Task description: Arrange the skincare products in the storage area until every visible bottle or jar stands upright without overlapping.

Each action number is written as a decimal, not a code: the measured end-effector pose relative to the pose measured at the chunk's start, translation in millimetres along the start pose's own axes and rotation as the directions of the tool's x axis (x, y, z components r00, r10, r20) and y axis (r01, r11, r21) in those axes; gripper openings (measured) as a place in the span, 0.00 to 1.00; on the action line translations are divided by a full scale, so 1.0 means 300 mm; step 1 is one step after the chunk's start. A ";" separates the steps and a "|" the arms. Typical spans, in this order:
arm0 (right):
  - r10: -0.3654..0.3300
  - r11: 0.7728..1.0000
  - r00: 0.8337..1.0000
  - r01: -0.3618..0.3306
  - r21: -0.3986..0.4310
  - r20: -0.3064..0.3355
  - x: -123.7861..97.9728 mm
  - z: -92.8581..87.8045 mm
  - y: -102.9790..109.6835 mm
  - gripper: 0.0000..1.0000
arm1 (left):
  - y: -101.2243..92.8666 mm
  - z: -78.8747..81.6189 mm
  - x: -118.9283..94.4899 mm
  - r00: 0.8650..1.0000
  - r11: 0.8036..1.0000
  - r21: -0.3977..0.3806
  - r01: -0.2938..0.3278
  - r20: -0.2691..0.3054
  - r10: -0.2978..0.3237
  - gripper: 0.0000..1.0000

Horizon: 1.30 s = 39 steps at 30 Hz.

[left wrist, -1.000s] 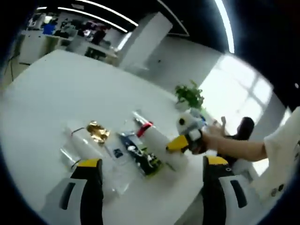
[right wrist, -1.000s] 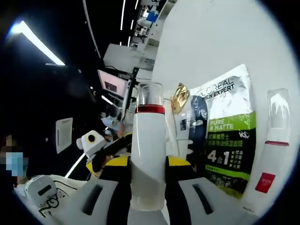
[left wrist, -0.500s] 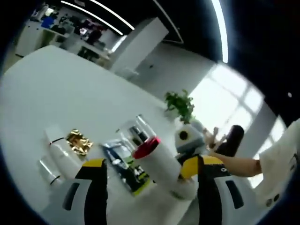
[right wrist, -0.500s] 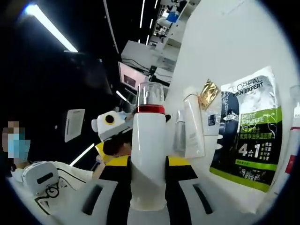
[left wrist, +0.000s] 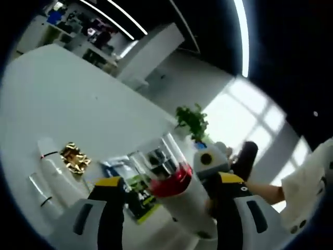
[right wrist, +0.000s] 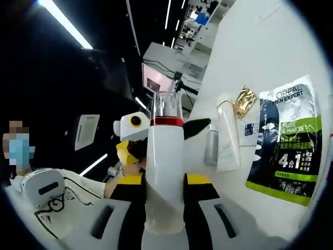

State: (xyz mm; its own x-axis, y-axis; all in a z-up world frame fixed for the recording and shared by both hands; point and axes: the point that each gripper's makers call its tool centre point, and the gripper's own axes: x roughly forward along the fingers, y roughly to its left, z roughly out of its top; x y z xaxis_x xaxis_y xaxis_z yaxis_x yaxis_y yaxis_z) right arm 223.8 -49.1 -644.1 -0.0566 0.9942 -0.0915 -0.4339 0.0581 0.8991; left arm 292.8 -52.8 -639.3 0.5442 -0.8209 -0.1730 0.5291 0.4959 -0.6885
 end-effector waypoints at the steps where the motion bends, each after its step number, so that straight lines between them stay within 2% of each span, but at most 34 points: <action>1: 0.004 1.000 1.000 -0.004 -0.009 0.001 0.002 -0.001 0.007 0.26 | -0.002 0.007 0.003 1.000 1.000 0.007 0.009 0.013 -0.009 0.60; 3: 0.010 1.000 1.000 -0.010 -0.010 0.006 0.004 0.001 0.016 0.26 | -0.024 0.025 0.008 0.998 0.999 0.003 0.046 0.050 -0.046 0.55; 8: 0.006 1.000 0.999 -0.006 -0.025 0.031 -0.006 0.015 0.019 0.26 | -0.060 0.023 0.018 0.995 0.996 0.006 0.084 0.057 -0.085 0.46; 10: 0.009 0.999 1.000 -0.008 -0.033 0.028 -0.009 0.012 0.022 0.26 | -0.077 0.017 0.025 0.994 0.995 0.005 0.101 0.049 -0.101 0.43; 11: 0.009 0.999 1.000 -0.008 -0.040 0.024 -0.011 0.008 0.023 0.26 | -0.099 0.005 0.027 0.991 0.991 -0.024 0.130 0.022 -0.130 0.40; 12: 0.011 0.999 0.999 -0.009 -0.046 0.030 -0.016 0.008 0.026 0.26 | -0.108 -0.005 0.028 0.991 0.989 -0.058 0.133 0.007 -0.133 0.38; 13: 0.014 0.999 0.999 -0.012 -0.049 0.029 -0.019 0.005 0.029 0.26 | -0.109 0.002 0.032 0.990 0.990 -0.018 0.137 0.020 -0.136 0.38; 14: 0.014 0.998 1.000 -0.013 -0.054 0.024 -0.020 0.000 0.032 0.26 | -0.110 0.001 0.033 0.990 0.990 -0.017 0.141 0.015 -0.140 0.38; 15: 0.006 0.998 1.000 -0.005 -0.058 0.021 -0.020 -0.002 0.029 0.26 | -0.121 -0.012 0.038 0.991 0.990 -0.038 0.136 -0.007 -0.136 0.37; 17: -0.008 0.998 1.000 0.009 -0.069 0.013 -0.024 -0.010 0.023 0.26 | -0.116 -0.020 0.043 0.990 0.990 -0.028 0.139 -0.027 -0.140 0.37; 19: -0.014 0.997 1.000 0.015 -0.069 0.013 -0.029 -0.013 0.018 0.26 | -0.124 -0.033 0.049 0.990 0.990 -0.034 0.140 -0.028 -0.141 0.37; 20: -0.019 0.997 1.000 0.020 -0.072 0.018 -0.033 -0.013 0.012 0.26 | -0.121 -0.039 0.051 0.991 0.990 -0.062 0.130 -0.035 -0.133 0.37; 22: -0.026 0.997 0.999 0.027 -0.077 0.021 -0.038 -0.016 0.008 0.26 | -0.126 -0.043 0.056 0.990 0.989 -0.052 0.136 -0.031 -0.138 0.36; 24: -0.043 0.992 0.999 0.044 -0.115 0.009 -0.043 -0.029 0.005 0.26 | -0.139 -0.051 0.063 0.988 0.987 -0.062 0.149 -0.040 -0.152 0.35; 26: -0.052 0.990 0.999 0.052 -0.129 0.006 -0.048 -0.037 0.001 0.26 | -0.158 -0.069 0.067 0.987 0.989 -0.019 0.146 -0.069 -0.147 0.34; 32: -0.072 0.976 0.997 0.071 -0.204 0.000 -0.068 -0.058 -0.003 0.27 | -0.185 -0.078 0.078 0.983 0.986 0.043 0.163 -0.090 -0.159 0.33; 37: -0.086 0.958 0.996 0.081 -0.275 -0.006 -0.086 -0.068 0.003 0.27 | -0.196 -0.074 0.083 0.979 0.978 0.079 0.191 -0.088 -0.184 0.31; 39: -0.113 0.942 0.993 0.104 -0.319 -0.013 -0.097 -0.068 -0.009 0.27 | -0.197 -0.079 0.091 0.979 0.976 0.108 0.190 -0.103 -0.179 0.31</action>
State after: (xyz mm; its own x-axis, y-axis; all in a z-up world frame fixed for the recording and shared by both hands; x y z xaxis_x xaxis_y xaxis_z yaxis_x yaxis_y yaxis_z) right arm 208.2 -80.1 -652.7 -0.0183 0.9800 -0.1983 -0.7015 0.1287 0.7009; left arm 260.9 -111.3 -620.0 0.3712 -0.9209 -0.1185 0.6898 0.3590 -0.6287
